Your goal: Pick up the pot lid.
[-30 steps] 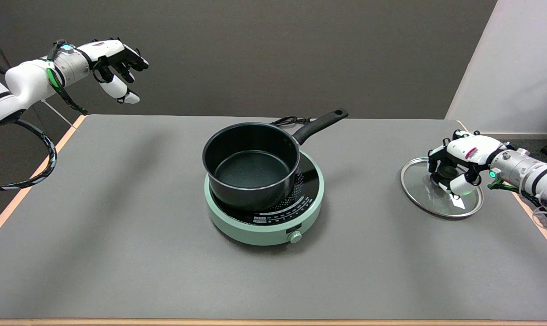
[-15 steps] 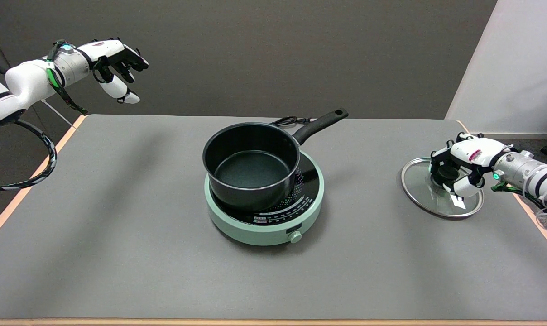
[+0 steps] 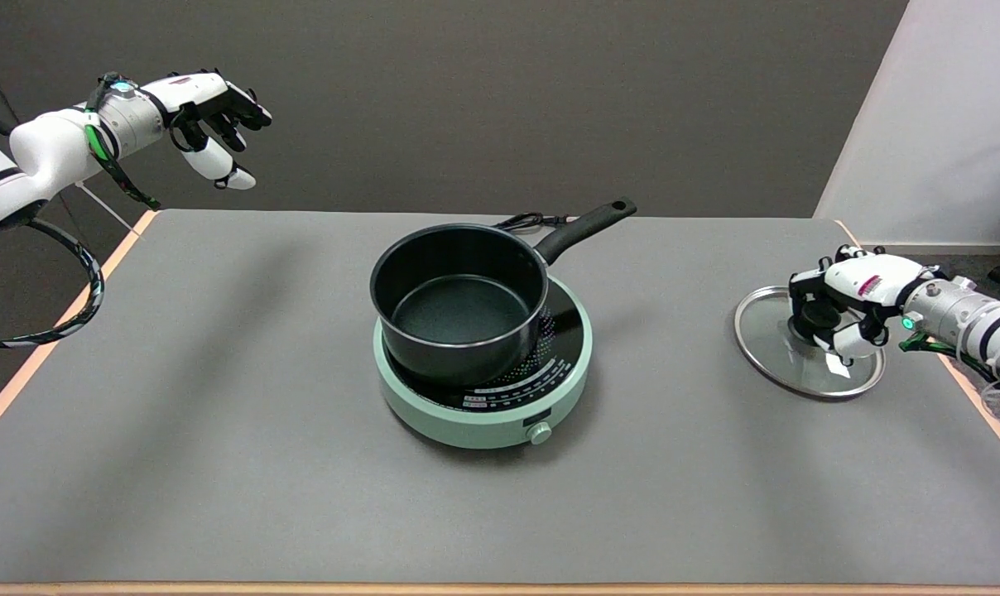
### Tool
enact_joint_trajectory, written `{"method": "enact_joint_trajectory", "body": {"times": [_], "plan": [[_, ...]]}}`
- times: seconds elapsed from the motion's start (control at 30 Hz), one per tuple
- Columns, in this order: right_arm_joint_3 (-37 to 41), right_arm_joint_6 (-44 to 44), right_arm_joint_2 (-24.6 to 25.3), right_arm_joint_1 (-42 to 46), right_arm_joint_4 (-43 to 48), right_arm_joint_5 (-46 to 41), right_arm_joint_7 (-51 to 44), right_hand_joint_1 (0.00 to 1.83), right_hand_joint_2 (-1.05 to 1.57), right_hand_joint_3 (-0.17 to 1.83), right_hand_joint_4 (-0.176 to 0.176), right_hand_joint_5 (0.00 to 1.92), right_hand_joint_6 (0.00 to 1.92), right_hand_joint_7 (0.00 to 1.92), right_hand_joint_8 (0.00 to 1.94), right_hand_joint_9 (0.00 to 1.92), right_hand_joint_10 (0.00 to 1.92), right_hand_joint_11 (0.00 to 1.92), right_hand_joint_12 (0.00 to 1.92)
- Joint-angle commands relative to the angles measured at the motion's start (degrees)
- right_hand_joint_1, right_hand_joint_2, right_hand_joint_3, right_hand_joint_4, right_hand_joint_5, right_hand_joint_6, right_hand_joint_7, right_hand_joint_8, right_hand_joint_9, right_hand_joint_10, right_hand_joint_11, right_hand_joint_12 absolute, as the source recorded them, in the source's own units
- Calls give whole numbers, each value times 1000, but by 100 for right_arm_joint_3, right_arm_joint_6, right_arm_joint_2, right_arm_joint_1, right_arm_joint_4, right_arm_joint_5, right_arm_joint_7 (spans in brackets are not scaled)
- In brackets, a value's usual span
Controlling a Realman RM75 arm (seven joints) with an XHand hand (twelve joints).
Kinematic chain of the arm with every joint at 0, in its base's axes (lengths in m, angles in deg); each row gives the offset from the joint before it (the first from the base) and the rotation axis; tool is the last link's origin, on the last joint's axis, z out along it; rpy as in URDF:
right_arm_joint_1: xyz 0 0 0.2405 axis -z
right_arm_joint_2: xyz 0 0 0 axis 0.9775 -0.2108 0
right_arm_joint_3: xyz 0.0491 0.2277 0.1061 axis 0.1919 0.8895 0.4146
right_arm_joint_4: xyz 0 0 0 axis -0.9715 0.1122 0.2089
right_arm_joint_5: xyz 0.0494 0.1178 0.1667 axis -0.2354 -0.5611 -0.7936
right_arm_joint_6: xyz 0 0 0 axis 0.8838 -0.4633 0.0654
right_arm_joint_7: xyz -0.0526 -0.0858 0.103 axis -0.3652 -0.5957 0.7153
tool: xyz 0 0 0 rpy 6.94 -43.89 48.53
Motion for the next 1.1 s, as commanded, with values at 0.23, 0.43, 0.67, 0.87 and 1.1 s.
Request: {"method": "enact_joint_trajectory", "body": {"times": [0.23, 0.43, 0.67, 0.87, 1.1], "plan": [[-36, 14, -7, -14, 37, -52, 3, 1454, 1107, 403, 163, 387, 1630, 615, 1624, 536, 1809, 53, 1732], [-28, 14, -7, -14, 29, -174, 3, 1459, 1059, 507, 176, 365, 1637, 631, 1630, 529, 1855, 71, 1763], [-36, 14, -7, -38, 24, -174, 11, 1464, 1022, 574, 176, 360, 1644, 649, 1625, 541, 1873, 99, 1785], [-30, 14, -7, -54, 27, -199, 11, 1447, 1145, 366, 150, 395, 1564, 606, 1647, 485, 1885, 154, 1650], [159, 165, -7, -59, 29, -778, 11, 1469, 988, 632, 176, 362, 1650, 665, 1620, 559, 1882, 150, 1813]]}}
